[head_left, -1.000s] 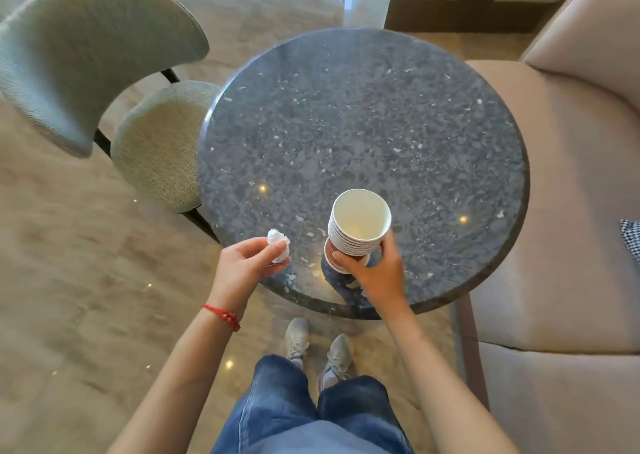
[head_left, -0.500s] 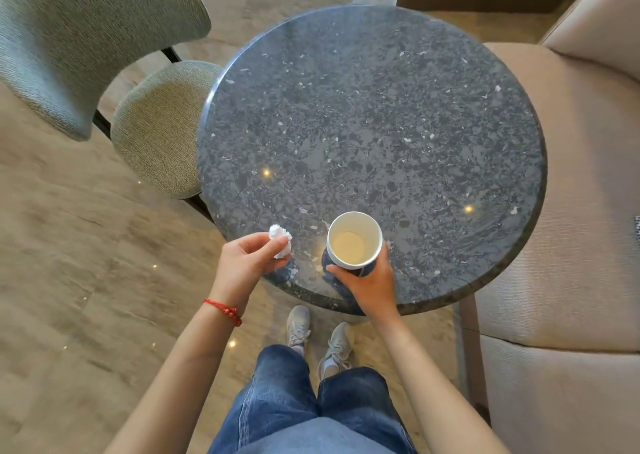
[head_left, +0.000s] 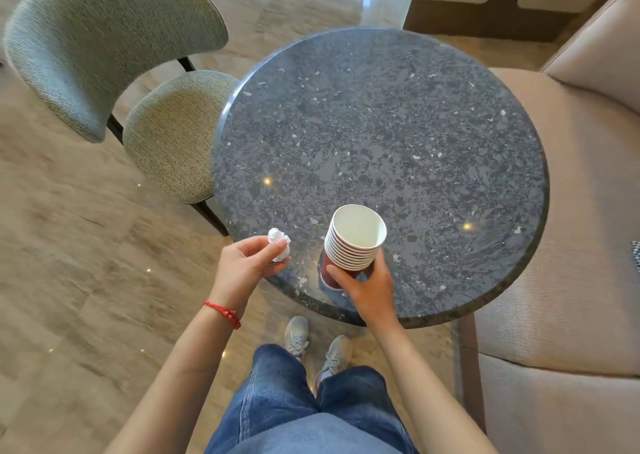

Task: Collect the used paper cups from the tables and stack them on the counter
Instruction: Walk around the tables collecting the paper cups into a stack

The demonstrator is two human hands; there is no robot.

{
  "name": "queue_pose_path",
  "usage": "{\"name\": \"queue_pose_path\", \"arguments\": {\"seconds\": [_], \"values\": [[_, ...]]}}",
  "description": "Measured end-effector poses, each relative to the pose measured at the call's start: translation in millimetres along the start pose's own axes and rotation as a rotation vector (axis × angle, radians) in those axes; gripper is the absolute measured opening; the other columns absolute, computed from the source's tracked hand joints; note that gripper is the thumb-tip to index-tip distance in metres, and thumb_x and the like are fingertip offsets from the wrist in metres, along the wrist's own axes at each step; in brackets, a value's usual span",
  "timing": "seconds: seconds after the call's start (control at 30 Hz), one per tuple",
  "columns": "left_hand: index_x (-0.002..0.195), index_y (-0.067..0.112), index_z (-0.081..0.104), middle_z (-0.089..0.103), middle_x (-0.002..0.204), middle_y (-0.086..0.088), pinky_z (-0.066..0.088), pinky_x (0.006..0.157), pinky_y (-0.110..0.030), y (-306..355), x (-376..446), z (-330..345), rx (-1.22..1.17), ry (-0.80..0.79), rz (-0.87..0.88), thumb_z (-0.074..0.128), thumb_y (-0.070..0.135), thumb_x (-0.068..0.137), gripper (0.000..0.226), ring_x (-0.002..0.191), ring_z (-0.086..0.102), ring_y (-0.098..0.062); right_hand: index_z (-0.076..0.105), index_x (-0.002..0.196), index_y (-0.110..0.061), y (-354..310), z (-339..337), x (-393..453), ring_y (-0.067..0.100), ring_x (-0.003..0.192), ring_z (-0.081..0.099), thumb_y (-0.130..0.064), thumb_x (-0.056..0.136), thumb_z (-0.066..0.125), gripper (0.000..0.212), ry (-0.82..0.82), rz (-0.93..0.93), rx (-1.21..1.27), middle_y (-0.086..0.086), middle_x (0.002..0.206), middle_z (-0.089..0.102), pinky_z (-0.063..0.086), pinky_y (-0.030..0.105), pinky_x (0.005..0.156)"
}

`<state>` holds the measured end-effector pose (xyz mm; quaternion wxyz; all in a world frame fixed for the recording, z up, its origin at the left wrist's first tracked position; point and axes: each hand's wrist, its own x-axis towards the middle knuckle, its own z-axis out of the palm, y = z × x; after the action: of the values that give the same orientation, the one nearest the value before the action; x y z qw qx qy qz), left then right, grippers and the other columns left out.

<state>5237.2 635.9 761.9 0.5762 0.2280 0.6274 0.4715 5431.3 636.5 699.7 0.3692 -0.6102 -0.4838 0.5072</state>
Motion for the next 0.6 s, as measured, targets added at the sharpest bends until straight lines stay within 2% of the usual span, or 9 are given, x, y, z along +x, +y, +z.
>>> {"name": "queue_pose_path", "arguments": {"seconds": [0.17,0.27,0.37,0.43,0.5,0.6], "values": [[0.071,0.014,0.073,0.072,0.067,-0.002,0.055,0.059,-0.020,10.4,-2.9,-14.9,-0.029,0.036,0.037,0.068,0.011,0.078,0.009,0.067,0.069,-0.015,0.051,0.107,-0.039,-27.0,4.8,4.6,0.004,0.107,0.059,-0.032,0.064,0.083,0.054,-0.102,-0.010,0.059,-0.020,0.110,0.061,0.052,0.022,0.086],[0.066,0.016,0.074,0.072,0.069,-0.002,0.055,0.060,-0.021,15.0,-10.3,-24.7,-0.051,0.095,0.070,0.069,0.012,0.077,0.013,0.068,0.069,-0.015,0.051,0.110,-0.039,-42.0,7.7,6.6,0.006,0.108,0.060,-0.046,0.058,0.081,0.060,-0.187,-0.035,0.079,-0.020,0.110,0.062,0.053,0.021,0.084],[0.069,0.015,0.074,0.072,0.070,-0.002,0.055,0.060,-0.021,15.0,-21.4,-30.4,-0.092,0.170,0.098,0.069,0.014,0.077,0.009,0.069,0.069,-0.016,0.051,0.112,-0.037,-55.6,9.8,10.3,0.004,0.107,0.060,-0.053,0.052,0.080,0.068,-0.275,-0.073,0.088,-0.017,0.112,0.063,0.052,0.018,0.084],[0.074,0.013,0.072,0.072,0.071,-0.001,0.056,0.064,-0.023,11.4,-31.7,-31.9,-0.120,0.232,0.116,0.070,0.017,0.075,0.005,0.070,0.068,-0.016,0.051,0.116,-0.034,-62.2,10.4,14.7,0.006,0.108,0.060,-0.049,0.053,0.080,0.071,-0.360,-0.093,0.085,-0.015,0.113,0.062,0.052,0.016,0.083],[0.077,0.012,0.072,0.072,0.072,-0.002,0.057,0.066,-0.023,4.7,-45.8,-32.8,-0.168,0.309,0.131,0.070,0.019,0.074,0.008,0.070,0.068,-0.015,0.049,0.123,-0.024,-68.5,12.1,16.5,0.009,0.110,0.059,-0.044,0.055,0.080,0.077,-0.455,-0.113,0.058,-0.011,0.116,0.062,0.053,0.018,0.083],[0.075,0.012,0.072,0.072,0.069,-0.001,0.055,0.060,-0.020,-8.8,-70.2,-32.2,-0.255,0.431,0.146,0.067,0.012,0.078,0.006,0.066,0.068,-0.012,0.047,0.128,-0.013,-72.6,15.6,16.9,0.015,0.112,0.058,-0.038,0.058,0.084,0.083,-0.584,-0.154,0.017,-0.001,0.120,0.061,0.053,0.029,0.090]]}}
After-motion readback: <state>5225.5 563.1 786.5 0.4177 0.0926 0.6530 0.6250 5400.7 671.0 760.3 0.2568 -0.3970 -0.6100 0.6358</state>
